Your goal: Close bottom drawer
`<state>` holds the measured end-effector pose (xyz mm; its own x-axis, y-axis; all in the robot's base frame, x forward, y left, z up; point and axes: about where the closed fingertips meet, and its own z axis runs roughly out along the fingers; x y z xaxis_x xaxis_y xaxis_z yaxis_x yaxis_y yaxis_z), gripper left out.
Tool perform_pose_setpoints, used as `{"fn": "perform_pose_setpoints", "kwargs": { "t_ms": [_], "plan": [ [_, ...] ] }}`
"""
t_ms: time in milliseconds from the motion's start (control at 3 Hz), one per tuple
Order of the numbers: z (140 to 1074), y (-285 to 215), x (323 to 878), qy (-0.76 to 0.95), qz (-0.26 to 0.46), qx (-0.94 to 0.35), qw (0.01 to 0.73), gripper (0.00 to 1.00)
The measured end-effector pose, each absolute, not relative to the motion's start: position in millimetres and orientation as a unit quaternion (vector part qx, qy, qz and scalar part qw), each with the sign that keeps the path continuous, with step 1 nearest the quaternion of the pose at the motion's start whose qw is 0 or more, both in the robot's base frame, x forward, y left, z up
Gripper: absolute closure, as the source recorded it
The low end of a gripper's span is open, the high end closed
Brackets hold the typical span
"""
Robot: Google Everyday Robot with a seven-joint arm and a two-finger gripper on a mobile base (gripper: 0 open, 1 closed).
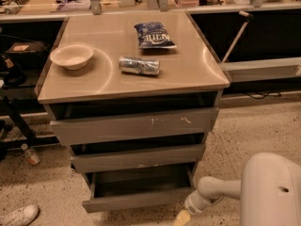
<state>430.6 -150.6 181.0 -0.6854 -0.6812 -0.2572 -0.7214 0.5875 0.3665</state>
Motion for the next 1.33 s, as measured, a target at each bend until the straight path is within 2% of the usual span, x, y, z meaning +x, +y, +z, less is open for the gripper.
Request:
{"fn": "perform_pose_setpoints", "kwargs": {
  "t_ms": [333,667,1333],
  "plan": [
    [180.9,-150.6,430.5,0.89,0.226,-0.394,0.045,0.0],
    [180.9,-150.6,430.5,0.89,0.226,-0.394,0.045,0.19],
    [180.9,-150.6,430.5,0.89,0.226,-0.394,0.045,0.65]
  ]
}}
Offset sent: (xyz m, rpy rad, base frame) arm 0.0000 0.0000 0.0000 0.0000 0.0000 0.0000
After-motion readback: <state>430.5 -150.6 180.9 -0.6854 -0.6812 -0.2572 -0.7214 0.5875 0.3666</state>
